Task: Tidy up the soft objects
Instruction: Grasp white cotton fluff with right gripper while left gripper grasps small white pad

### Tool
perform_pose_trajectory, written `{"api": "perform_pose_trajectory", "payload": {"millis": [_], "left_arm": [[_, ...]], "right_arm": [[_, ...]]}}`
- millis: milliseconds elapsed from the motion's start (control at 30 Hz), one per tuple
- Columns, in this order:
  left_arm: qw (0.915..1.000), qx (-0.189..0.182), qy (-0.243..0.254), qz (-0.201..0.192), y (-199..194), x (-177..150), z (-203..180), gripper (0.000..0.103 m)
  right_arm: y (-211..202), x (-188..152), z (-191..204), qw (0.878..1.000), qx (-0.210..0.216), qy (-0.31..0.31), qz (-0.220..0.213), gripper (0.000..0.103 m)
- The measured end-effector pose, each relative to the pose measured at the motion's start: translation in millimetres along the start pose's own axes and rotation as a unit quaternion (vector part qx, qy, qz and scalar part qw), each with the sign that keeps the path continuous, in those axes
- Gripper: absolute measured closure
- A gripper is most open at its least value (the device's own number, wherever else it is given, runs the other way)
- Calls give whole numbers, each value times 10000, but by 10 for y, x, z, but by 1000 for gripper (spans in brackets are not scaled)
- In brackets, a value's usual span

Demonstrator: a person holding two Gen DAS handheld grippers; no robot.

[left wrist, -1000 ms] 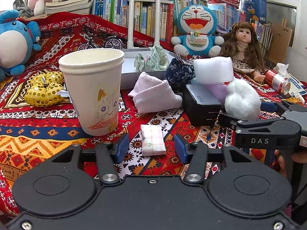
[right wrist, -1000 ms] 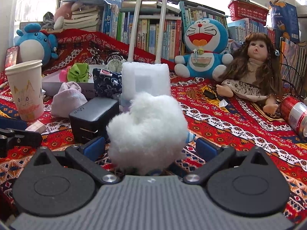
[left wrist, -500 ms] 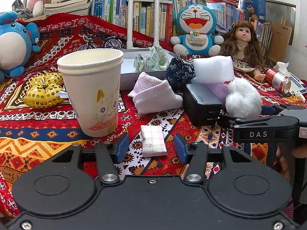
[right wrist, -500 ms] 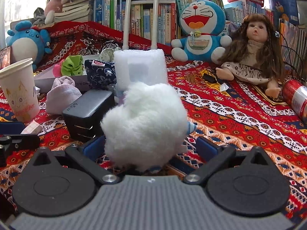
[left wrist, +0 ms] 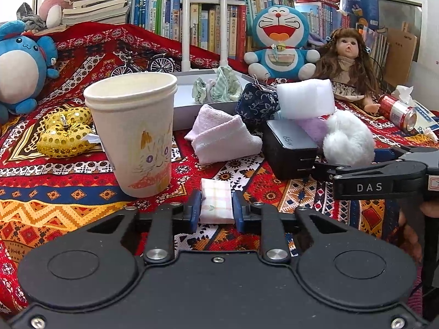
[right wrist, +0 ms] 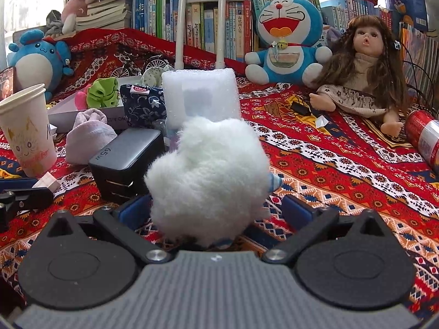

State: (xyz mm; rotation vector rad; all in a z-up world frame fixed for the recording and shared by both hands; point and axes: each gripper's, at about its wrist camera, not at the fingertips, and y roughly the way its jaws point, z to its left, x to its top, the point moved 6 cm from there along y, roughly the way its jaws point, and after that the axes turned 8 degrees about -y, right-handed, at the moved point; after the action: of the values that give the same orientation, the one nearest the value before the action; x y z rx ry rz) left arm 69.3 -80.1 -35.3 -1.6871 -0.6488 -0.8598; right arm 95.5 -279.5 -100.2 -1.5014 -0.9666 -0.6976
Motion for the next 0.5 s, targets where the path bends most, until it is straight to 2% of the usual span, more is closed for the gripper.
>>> {"api": "perform_pose_trajectory", "payload": {"millis": [33, 167, 267, 300, 500], "left_arm": [[10000, -19, 0, 5, -8, 1, -3, 80], [10000, -60, 21, -12, -45, 0, -20, 80], [9999, -92, 52, -49, -80, 10, -38, 80], [9999, -107, 65, -65, -95, 18, -44, 80], [9994, -261, 169, -169, -215, 89, -115, 80]], "right_arm": [[-10, 2, 12, 10000, 31, 13, -24, 0], [-101, 15, 57, 9996, 87, -9, -265, 11], [-204, 44, 102, 9987, 44, -126, -499, 22], [-236, 56, 113, 9983, 7, -174, -552, 30], [-459, 170, 139, 9953, -180, -302, -907, 32]]}}
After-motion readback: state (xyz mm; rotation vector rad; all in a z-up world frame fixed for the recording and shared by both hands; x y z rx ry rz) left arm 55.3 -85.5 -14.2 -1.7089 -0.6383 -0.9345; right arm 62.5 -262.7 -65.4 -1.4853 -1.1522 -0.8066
